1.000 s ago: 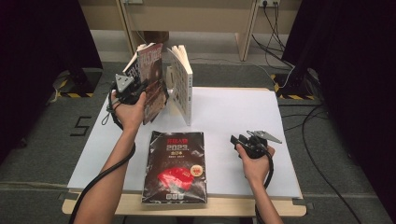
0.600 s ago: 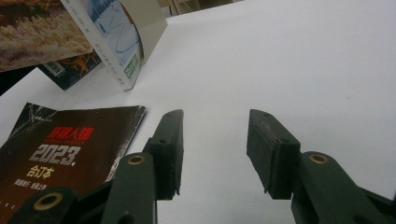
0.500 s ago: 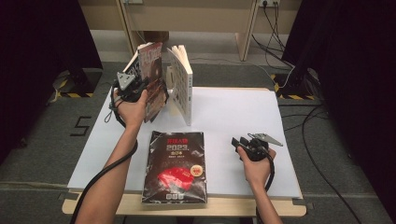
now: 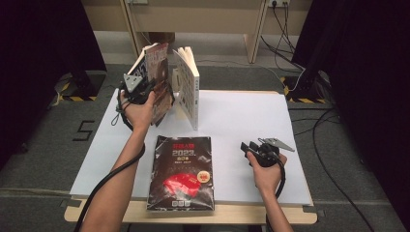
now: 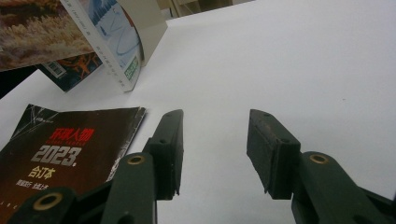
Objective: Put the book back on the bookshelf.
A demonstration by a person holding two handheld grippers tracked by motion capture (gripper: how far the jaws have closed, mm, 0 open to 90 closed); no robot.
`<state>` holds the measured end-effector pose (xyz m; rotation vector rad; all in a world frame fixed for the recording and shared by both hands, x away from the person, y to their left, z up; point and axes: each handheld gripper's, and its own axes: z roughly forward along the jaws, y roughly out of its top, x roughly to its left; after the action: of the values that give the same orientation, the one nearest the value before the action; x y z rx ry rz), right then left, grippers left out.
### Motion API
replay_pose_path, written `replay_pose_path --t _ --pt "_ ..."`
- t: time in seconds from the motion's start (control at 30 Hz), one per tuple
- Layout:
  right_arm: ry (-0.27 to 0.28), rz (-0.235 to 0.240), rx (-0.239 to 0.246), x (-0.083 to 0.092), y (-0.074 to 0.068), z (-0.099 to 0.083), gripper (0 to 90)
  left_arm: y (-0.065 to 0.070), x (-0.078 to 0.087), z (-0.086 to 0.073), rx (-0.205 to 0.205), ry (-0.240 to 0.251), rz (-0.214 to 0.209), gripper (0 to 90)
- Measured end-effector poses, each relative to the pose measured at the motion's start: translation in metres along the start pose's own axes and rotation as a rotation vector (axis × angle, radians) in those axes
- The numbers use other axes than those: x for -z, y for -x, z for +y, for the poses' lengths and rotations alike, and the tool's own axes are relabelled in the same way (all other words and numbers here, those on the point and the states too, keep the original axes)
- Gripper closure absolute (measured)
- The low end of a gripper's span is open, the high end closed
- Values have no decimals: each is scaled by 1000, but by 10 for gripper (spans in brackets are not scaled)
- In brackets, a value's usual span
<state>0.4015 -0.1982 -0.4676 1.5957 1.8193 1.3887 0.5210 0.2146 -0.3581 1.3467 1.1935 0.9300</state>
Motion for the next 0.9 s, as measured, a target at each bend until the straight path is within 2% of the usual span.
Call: replay_pose_path --t 0.9 --pt "-16 2 4 -1 0 -2 568 8 -16 -1 -8 17 -6 838"
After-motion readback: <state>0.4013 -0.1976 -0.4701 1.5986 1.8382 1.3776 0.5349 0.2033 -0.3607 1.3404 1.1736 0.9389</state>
